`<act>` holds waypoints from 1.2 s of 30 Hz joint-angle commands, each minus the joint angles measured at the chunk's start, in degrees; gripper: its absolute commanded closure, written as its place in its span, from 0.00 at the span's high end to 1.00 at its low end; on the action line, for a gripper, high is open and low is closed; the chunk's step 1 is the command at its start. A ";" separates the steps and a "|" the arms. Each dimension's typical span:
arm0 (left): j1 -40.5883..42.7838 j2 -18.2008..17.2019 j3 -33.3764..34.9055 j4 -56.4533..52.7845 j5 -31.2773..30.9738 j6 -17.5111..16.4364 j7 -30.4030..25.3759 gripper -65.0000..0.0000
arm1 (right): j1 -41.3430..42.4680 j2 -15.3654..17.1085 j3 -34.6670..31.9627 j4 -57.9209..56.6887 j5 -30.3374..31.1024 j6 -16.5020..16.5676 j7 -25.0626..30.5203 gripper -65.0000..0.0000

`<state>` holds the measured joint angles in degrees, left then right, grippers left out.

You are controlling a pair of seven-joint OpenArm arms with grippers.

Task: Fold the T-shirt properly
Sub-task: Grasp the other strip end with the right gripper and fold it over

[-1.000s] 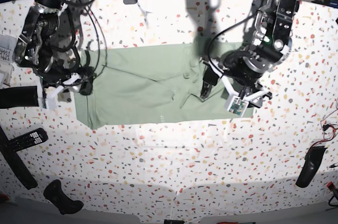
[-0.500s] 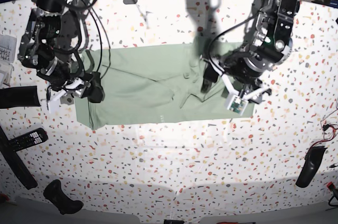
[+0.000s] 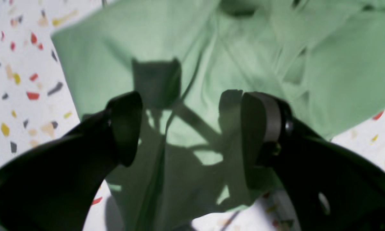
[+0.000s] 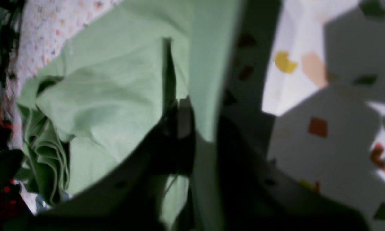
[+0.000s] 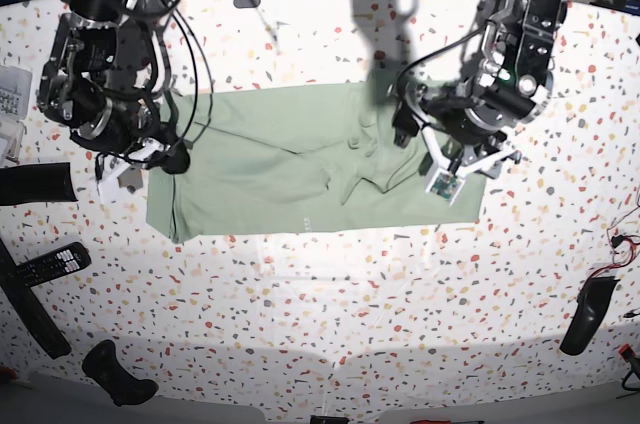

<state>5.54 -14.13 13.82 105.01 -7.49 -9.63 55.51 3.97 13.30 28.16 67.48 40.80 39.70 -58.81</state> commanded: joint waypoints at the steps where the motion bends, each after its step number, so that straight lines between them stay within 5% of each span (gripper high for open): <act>1: -0.57 -0.04 -0.17 1.16 -0.02 0.02 -1.09 0.68 | 0.66 0.50 -0.13 0.52 0.17 0.30 0.02 0.00; 8: -0.63 -0.02 -0.17 1.16 -0.07 0.02 -1.11 0.68 | 2.34 -0.04 -0.13 0.55 0.83 0.30 -0.09 0.00; 16: -0.61 -0.04 -0.17 1.16 -0.02 0.04 -1.05 0.68 | 5.25 -5.22 -0.13 3.61 4.83 0.30 -3.65 0.00; 20: -0.66 -0.02 -0.17 1.16 4.07 3.39 -1.14 0.68 | 5.42 -6.34 -0.98 7.85 7.85 0.30 -6.10 0.00; 27: -0.61 -0.04 -0.17 3.02 24.35 9.92 1.84 0.68 | 6.38 -4.70 -3.85 10.19 5.99 0.30 -4.94 0.00; 31: -0.24 -0.04 -0.17 8.35 25.03 9.90 9.62 0.68 | 8.46 -2.51 -3.80 10.19 1.27 0.30 -2.58 0.00; 36: 4.90 -0.04 -0.20 11.69 25.51 10.05 6.32 0.68 | 10.67 1.29 -3.80 10.16 1.27 0.30 -2.95 0.00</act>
<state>11.09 -14.00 13.82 115.72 17.02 -0.01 62.48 13.17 13.96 24.21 76.53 40.53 39.48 -62.87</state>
